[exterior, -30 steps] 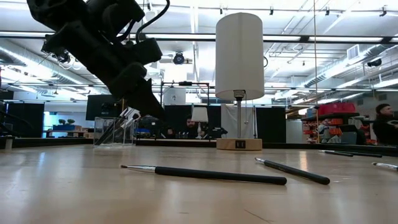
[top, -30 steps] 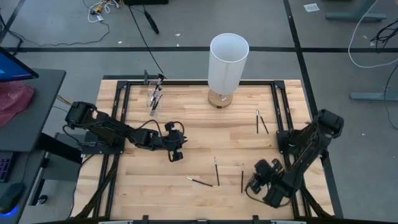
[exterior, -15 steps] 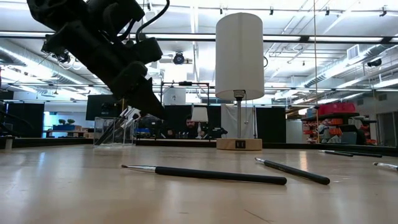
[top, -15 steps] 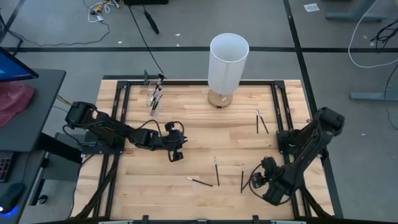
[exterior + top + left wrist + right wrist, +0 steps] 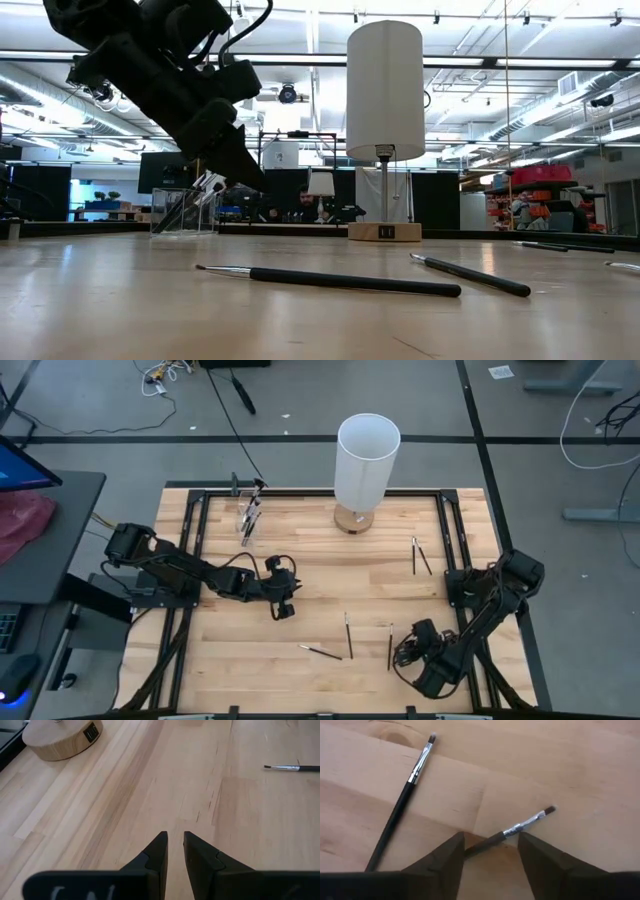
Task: Put items in baskets/containers
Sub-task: Put the black eyeshadow brush into the transparent organizer
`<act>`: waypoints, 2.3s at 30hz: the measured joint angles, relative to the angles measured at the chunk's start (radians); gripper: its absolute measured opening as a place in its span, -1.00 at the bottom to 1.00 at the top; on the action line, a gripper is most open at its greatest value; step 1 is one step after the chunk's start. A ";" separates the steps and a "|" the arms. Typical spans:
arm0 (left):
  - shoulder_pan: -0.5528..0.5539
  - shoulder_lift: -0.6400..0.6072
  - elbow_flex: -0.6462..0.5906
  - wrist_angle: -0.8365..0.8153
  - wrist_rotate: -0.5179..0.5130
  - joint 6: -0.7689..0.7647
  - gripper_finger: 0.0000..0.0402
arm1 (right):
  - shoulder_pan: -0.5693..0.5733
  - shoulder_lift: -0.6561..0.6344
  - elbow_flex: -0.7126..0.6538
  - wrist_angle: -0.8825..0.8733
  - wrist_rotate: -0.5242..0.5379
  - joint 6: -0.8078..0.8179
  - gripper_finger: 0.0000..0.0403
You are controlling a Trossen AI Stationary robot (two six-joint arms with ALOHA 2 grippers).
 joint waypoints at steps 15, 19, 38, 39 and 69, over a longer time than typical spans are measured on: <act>0.000 0.000 0.000 0.009 -0.002 0.000 -0.68 | -0.063 0.030 -0.008 0.041 0.213 -0.283 -0.71; 0.000 0.000 0.000 0.009 -0.002 0.000 -0.68 | -0.086 0.032 -0.008 0.053 0.238 -0.374 -0.78; 0.000 0.000 0.000 0.008 -0.002 -0.008 -0.68 | -0.064 0.031 -0.010 0.020 0.325 -0.407 -0.28; 0.000 0.000 0.000 0.008 -0.002 -0.008 -0.68 | -0.055 0.030 -0.010 0.016 0.328 -0.412 -0.22; 0.000 -0.001 0.000 0.029 0.018 -0.034 -0.68 | 0.139 0.246 -0.292 0.774 0.867 -0.654 -0.94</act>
